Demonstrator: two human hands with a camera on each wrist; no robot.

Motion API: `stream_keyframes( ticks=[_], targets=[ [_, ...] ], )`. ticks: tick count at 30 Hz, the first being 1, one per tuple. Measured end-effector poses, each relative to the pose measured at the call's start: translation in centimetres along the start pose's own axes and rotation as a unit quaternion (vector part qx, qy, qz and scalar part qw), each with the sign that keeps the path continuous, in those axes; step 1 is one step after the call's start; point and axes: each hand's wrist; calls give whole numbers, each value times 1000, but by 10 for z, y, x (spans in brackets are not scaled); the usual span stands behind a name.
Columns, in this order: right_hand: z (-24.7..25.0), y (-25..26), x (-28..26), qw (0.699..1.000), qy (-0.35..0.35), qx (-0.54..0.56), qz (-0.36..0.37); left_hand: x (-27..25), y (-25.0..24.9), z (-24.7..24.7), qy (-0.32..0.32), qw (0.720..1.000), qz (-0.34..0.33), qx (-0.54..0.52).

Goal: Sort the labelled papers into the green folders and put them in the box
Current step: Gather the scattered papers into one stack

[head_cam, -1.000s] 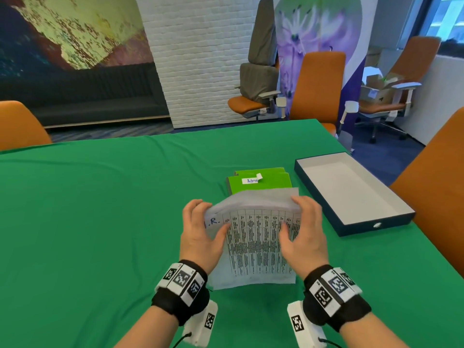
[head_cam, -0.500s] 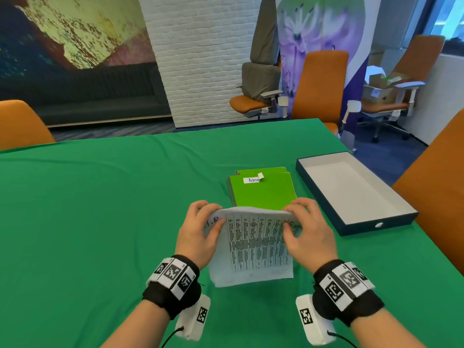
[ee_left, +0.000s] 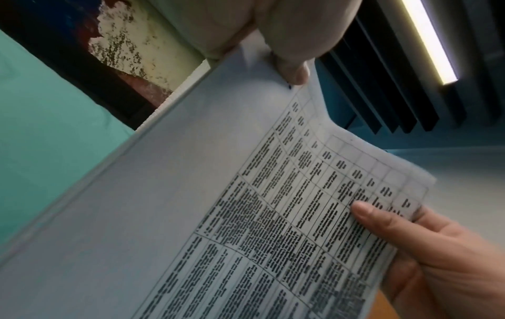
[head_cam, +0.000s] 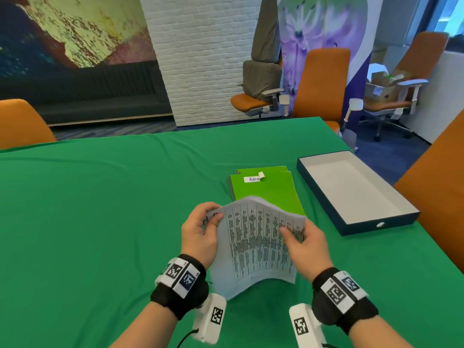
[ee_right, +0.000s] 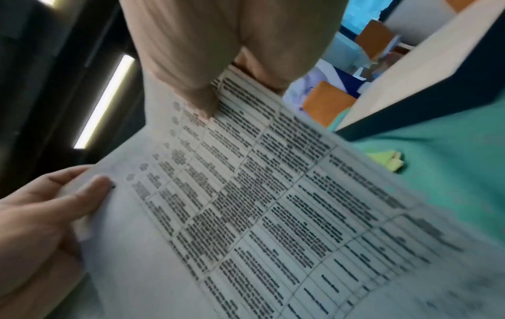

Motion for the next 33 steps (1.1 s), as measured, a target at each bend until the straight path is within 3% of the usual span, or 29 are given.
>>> stream_keyframes(
  ticks=[3, 6, 10, 14, 18, 21, 27, 33],
  targets=[
    [-5, 11, -2, 997, -16, 29, 66, 5, -12, -3, -39, 999, -12, 4],
    [-6, 6, -4, 998, -28, 28, 53, 0, -6, -7, -54, 998, 20, 9],
    [0, -24, -19, 998, -15, 17, -54, -27, 21, -12, 45, 987, 156, -3],
    [7, -43, -26, 994, -31, -2, -103, -47, 45, -16, 131, 971, 201, 17],
    [5, -79, -42, 977, 48, -94, -186, -70, 69, -23, 189, 943, 263, 74],
    [9, -96, -45, 959, 83, -167, -213, -72, 79, -24, 186, 934, 286, 104],
    [30, -98, -32, 949, 100, -206, -219, -62, 88, -17, 225, 921, 292, 123],
    [32, -93, -34, 959, 110, -156, -210, -58, 89, -19, 256, 916, 295, 97]
  ],
)
Point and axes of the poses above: each hand's wrist, its own x-axis towards the middle knuckle, its own z-axis out of the back of the hand, y = z × x, and after that the axes turned 6 degrees about x, right-handed
